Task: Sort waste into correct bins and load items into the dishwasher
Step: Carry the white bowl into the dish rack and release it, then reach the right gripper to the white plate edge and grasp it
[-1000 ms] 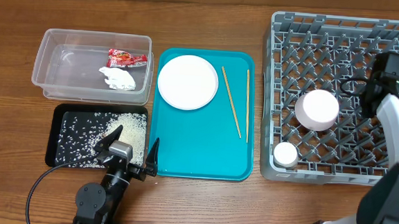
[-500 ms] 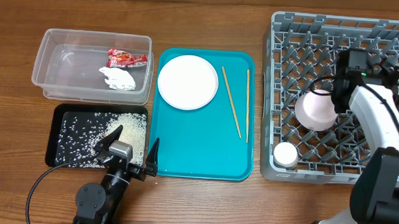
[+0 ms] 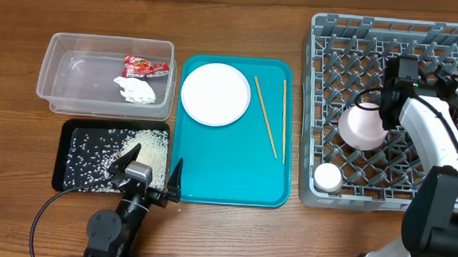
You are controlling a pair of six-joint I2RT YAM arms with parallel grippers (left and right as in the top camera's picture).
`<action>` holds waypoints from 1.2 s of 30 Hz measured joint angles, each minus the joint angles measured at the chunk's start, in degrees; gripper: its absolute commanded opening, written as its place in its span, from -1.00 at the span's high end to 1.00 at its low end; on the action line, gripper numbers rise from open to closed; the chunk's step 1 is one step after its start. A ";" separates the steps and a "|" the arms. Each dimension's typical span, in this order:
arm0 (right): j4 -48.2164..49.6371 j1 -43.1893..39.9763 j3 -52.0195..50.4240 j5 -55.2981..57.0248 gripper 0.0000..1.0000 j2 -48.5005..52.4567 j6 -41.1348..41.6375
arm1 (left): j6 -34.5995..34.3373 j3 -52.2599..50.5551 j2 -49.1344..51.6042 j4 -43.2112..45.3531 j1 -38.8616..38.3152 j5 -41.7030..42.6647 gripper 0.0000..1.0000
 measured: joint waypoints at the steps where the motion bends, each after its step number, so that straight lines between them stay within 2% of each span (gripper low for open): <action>1: 0.20 -0.55 0.00 0.15 0.92 0.00 -0.57 | 0.00 0.00 0.00 0.00 0.00 0.00 -1.00; 10: 2.05 -5.97 0.00 0.92 0.92 0.07 -5.77 | 0.00 0.00 0.00 0.00 0.00 0.00 -1.00; 19: 1.73 0.28 -1.27 0.46 0.92 0.07 -8.13 | 0.00 0.00 0.00 0.00 0.00 0.00 -1.00; 28: 2.10 0.92 -3.54 3.08 0.91 0.07 -8.15 | 0.00 0.00 0.00 0.00 0.00 0.00 -1.00; 29: 1.77 1.01 -3.54 3.08 0.84 0.07 -8.17 | 0.00 0.00 0.00 0.00 0.00 0.00 -1.00; 30: 1.44 1.31 -3.54 3.06 0.67 0.07 -8.20 | 0.00 0.00 0.00 0.00 0.00 0.00 -1.00; 31: 1.11 1.57 -3.56 3.06 0.39 0.07 -8.41 | 0.00 0.00 0.00 0.00 0.00 0.00 -1.00; 34: 0.20 4.42 -4.76 0.15 0.17 0.26 -9.35 | 0.00 0.00 0.00 0.00 0.00 0.00 -1.00; 36: 0.26 6.82 -4.92 -1.90 0.15 0.42 -9.70 | 0.00 0.00 0.00 0.00 0.00 0.00 -1.00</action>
